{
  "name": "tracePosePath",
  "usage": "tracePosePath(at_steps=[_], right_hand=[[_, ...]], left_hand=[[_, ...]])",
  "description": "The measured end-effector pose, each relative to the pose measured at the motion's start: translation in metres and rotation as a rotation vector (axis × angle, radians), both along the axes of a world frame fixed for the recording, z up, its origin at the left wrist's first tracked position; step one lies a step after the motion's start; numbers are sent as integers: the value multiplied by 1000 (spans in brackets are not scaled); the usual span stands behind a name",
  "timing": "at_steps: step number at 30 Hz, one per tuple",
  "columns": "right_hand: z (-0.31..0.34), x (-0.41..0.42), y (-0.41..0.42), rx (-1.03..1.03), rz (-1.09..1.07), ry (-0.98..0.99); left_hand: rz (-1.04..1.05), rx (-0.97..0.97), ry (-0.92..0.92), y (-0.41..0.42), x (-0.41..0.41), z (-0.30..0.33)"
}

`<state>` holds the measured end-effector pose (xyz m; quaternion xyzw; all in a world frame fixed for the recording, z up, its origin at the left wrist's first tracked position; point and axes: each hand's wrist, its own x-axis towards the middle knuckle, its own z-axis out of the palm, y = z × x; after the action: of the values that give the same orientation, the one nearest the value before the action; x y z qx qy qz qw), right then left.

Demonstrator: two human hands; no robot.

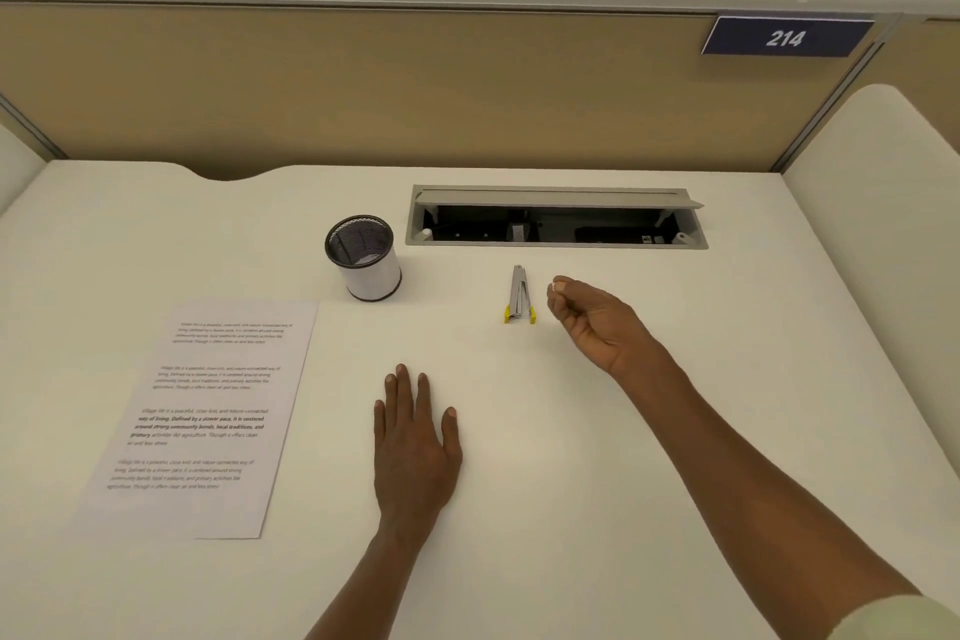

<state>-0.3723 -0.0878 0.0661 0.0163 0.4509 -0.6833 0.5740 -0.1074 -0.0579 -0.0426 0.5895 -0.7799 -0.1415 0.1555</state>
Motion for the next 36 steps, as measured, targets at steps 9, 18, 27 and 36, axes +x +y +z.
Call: tracePosePath(at_steps=[9, 18, 27, 36], right_hand=[[45, 84, -91, -88, 258, 71], [57, 133, -167, -61, 480, 524], [61, 146, -202, 60, 826, 1408], [58, 145, -208, 68, 926, 1561]], left_hand=[[-4, -19, 9, -1, 1, -4], [-3, -24, 5, -1, 0, -4], [5, -14, 3, -1, -1, -2], [6, -25, -2, -1, -1, -4]])
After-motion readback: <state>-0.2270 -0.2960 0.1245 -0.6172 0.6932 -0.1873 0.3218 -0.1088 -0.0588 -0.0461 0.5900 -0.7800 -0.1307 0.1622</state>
